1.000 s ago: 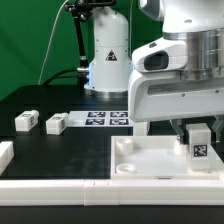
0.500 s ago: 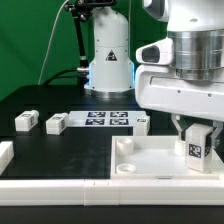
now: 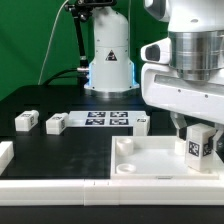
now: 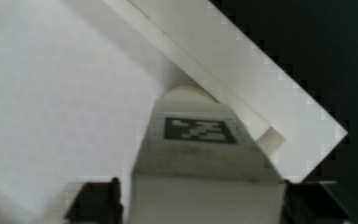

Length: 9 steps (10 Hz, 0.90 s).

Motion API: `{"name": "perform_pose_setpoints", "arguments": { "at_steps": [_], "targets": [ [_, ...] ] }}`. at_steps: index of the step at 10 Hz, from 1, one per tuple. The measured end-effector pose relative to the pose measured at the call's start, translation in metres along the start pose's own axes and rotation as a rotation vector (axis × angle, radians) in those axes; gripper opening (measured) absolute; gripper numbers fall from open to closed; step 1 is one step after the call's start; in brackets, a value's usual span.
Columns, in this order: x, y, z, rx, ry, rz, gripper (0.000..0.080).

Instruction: Assemble one leg

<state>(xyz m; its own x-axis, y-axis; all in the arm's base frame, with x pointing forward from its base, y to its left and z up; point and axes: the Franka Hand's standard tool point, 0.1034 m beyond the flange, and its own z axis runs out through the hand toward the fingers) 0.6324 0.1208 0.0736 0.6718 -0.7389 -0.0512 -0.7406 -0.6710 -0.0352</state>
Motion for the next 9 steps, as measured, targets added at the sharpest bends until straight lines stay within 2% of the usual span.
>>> {"name": "perform_pose_setpoints", "arguments": {
  "at_steps": [1, 2, 4, 6, 9],
  "targets": [
    [-0.0011, -0.0008, 0.0001, 0.000, 0.000, -0.068, 0.0588],
    [-0.0020, -0.0010, 0.0009, -0.001, 0.000, -0.206, 0.0632],
    [-0.0022, -0.0007, 0.0022, -0.004, 0.000, -0.430, 0.0646],
    [0.0014, -0.0021, -0.0012, -0.029, 0.021, -0.717, 0.0649],
    [0.0031, -0.0029, -0.0025, -0.037, 0.023, -1.019, 0.0649]
  ]
}}
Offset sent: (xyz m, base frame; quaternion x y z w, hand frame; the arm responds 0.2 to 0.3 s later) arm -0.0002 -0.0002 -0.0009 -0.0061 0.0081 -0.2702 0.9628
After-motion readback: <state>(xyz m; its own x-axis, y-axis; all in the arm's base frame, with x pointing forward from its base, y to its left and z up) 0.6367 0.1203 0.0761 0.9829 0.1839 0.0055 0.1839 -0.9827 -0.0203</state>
